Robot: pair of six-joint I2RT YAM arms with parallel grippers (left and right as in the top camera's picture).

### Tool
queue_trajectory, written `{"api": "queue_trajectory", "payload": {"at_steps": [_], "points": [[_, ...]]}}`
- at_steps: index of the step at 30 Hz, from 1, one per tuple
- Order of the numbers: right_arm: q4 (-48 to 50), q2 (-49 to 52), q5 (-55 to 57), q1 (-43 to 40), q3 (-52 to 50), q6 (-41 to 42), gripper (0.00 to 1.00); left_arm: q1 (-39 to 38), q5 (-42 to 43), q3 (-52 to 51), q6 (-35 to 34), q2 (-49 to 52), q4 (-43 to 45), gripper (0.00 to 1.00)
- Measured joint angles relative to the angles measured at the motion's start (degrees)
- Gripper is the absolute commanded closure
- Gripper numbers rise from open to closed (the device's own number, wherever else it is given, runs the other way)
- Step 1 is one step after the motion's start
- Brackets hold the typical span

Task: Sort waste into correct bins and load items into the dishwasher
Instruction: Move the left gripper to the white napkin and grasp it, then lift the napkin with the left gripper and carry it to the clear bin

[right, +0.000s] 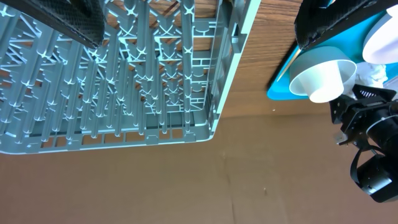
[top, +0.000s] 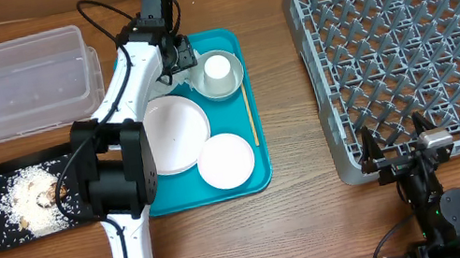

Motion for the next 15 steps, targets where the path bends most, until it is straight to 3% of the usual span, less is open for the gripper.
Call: {"api": "queue_trajectory", "payload": {"at_steps": [8, 11, 15], "points": [[0.0, 0.0, 0.0, 0.0, 0.0, 0.0, 0.0, 0.0, 0.0, 0.0, 0.3, 0.0, -0.2, 0.57], [0.0, 0.0, 0.0, 0.0, 0.0, 0.0, 0.0, 0.0, 0.0, 0.0, 0.1, 0.0, -0.5, 0.72], [0.0, 0.0, 0.0, 0.0, 0.0, 0.0, 0.0, 0.0, 0.2, 0.0, 0.3, 0.0, -1.3, 0.82]]}}
